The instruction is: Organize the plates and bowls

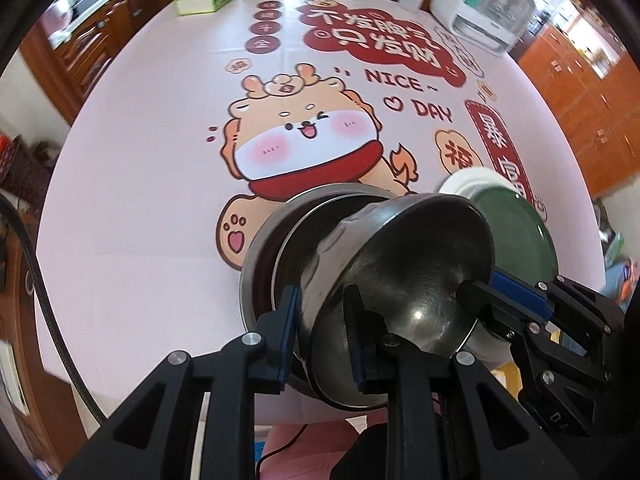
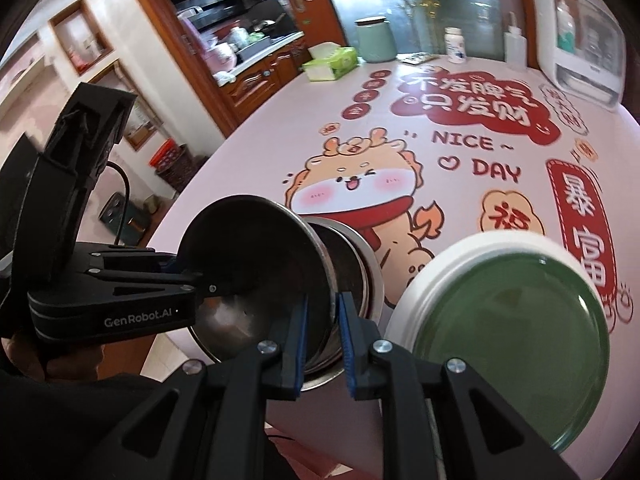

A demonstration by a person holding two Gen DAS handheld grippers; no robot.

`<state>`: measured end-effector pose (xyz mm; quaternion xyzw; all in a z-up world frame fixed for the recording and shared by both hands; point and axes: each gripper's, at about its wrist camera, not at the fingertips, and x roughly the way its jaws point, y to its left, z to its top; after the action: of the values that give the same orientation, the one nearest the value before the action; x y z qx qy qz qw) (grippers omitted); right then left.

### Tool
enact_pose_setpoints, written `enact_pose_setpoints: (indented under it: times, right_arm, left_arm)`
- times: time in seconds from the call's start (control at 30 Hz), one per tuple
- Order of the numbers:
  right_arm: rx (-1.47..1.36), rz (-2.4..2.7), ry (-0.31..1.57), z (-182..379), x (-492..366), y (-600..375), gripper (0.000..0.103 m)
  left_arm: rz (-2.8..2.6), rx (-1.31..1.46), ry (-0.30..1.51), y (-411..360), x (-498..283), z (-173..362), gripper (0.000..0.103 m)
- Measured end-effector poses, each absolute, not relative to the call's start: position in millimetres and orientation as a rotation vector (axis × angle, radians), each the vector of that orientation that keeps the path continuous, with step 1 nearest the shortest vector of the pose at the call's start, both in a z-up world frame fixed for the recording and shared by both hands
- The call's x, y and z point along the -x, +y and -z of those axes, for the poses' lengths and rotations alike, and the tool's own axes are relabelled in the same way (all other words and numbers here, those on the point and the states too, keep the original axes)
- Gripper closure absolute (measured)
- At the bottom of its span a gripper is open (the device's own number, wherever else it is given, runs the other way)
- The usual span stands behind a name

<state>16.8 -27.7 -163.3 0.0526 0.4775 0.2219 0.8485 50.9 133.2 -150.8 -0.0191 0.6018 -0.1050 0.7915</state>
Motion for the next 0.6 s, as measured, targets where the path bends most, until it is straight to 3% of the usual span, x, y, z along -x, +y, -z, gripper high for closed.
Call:
enact_pose_setpoints:
  times: [0.6]
  right_arm:
    - [-0.238, -0.334, 1.059, 177.3, -9.5, -27.8, 0.086]
  left_arm:
    - [0.337, -0.038, 1.345, 133.3, -62.6, 167.2, 0.080]
